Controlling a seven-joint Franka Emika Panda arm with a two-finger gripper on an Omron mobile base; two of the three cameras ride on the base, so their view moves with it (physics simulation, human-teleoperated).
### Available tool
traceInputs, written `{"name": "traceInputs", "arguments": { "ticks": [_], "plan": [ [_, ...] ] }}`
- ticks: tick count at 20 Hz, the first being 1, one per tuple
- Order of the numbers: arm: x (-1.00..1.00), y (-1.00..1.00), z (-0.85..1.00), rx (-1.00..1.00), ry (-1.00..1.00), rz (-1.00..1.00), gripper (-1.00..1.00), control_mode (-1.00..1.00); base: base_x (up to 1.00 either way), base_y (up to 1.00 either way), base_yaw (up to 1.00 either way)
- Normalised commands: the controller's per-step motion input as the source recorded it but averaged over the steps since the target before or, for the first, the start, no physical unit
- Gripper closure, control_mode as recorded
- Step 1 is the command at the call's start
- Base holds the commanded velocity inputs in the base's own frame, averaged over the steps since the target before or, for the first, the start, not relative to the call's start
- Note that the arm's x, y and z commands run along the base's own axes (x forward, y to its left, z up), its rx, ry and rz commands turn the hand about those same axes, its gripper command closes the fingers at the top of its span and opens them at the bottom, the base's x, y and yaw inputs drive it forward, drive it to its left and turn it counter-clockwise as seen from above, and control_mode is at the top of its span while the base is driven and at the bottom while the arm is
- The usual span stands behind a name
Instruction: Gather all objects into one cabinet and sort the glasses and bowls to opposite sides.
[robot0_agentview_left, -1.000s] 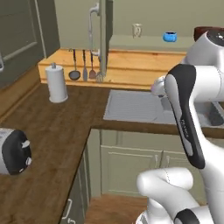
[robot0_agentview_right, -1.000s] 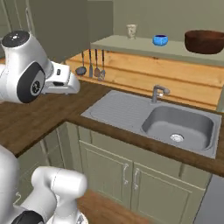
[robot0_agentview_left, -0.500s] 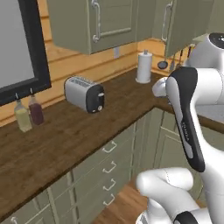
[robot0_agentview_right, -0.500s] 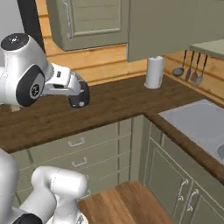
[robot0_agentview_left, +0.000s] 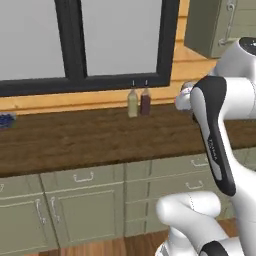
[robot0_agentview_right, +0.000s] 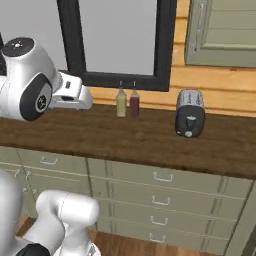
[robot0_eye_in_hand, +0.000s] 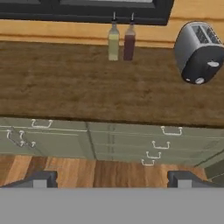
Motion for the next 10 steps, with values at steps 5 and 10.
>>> {"name": "traceInputs", "arguments": {
  "ticks": [5, 10],
  "plan": [
    [0.0, 0.0, 0.0, 0.0, 0.0, 0.0, -1.0, 1.0, -0.21, 0.34, 1.0],
    [0.0, 0.0, 0.0, 0.0, 0.0, 0.0, -1.0, 1.0, -0.27, 0.47, 1.0]
  ]
}}
